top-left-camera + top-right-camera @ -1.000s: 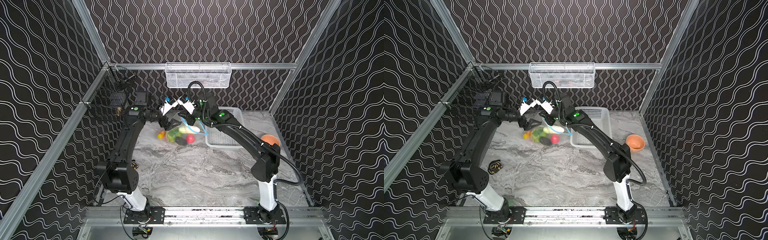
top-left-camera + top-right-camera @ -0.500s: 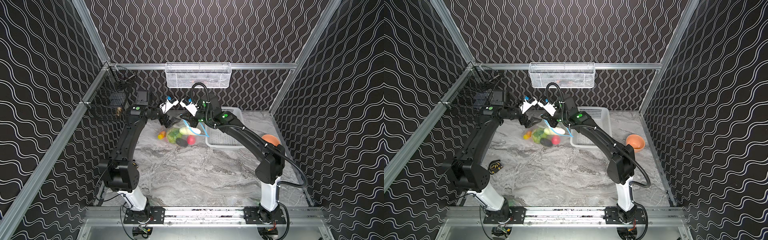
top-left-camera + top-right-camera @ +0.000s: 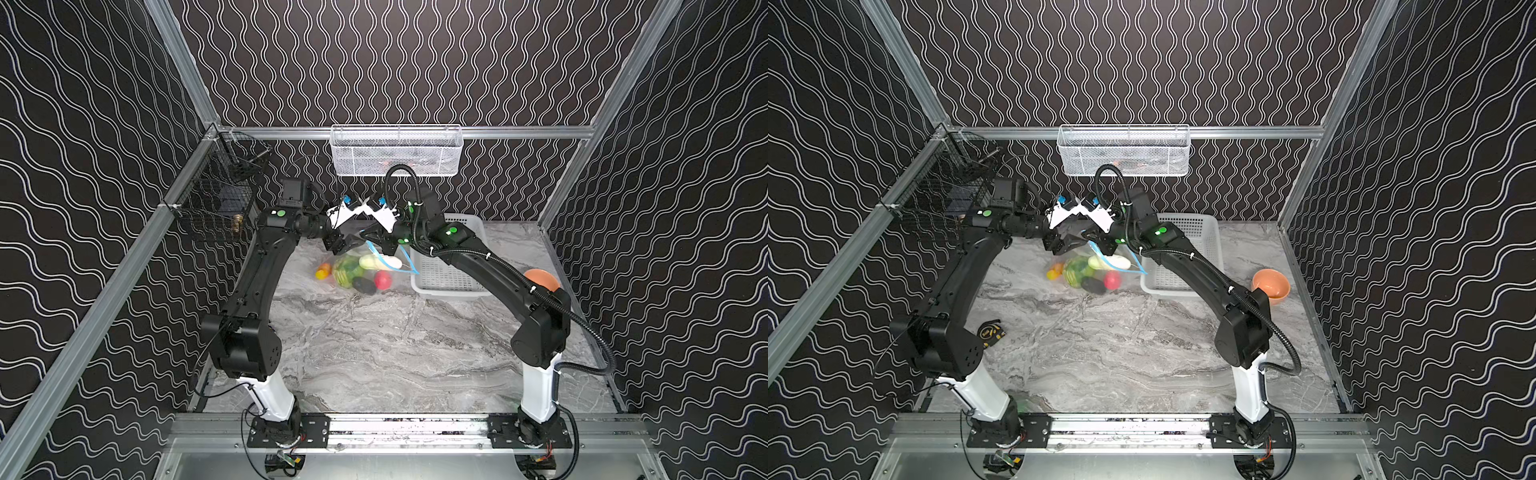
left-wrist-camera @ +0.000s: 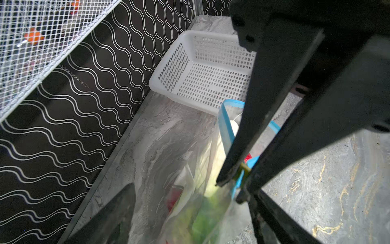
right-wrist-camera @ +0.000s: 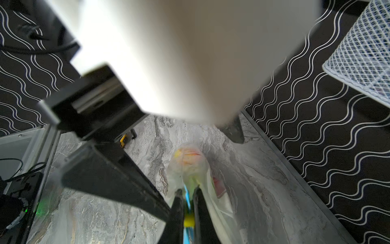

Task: Place the food in the zip-top bag and seal the zipper
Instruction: 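Bring both grippers together to align the blue zipper edges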

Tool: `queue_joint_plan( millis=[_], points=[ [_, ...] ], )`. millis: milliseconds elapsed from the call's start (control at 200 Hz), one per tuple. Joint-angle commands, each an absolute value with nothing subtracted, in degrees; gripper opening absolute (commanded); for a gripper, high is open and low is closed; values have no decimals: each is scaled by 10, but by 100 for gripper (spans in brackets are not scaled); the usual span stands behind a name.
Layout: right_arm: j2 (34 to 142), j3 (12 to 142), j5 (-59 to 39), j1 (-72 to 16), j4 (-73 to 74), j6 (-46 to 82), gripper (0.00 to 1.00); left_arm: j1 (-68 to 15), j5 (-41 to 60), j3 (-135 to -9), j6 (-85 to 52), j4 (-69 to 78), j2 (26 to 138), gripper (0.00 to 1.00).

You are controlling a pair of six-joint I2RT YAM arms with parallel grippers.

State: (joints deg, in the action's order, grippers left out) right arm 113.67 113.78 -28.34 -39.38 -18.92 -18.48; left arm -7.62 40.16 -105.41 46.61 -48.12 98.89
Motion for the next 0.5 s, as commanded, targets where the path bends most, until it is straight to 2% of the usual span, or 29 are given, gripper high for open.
queue_joint_plan(
  millis=[0, 80, 145, 280, 315, 395, 495],
  points=[
    [1136, 1145, -297, -394, -194, -189, 0, -84, 439, -1052, 464, -484, 982, 78],
    [1134, 1143, -301, -394, -190, -188, 0, -96, 419, -1043, 479, -488, 980, 68],
    [1134, 1145, -301, -394, -191, -189, 0, -99, 410, -1038, 479, -484, 979, 52],
    [1137, 1149, -302, -394, -193, -187, 0, -99, 417, -1043, 444, -473, 978, 16],
    [1138, 1150, -302, -394, -194, -186, 0, -99, 423, -1050, 435, -477, 979, 0],
    [1137, 1148, -312, -392, -193, -179, 0, -99, 446, -1069, 411, -494, 985, 0],
    [1127, 1140, -327, -385, -185, -166, 18, -99, 462, -1064, 380, -486, 982, 0]
  ],
)
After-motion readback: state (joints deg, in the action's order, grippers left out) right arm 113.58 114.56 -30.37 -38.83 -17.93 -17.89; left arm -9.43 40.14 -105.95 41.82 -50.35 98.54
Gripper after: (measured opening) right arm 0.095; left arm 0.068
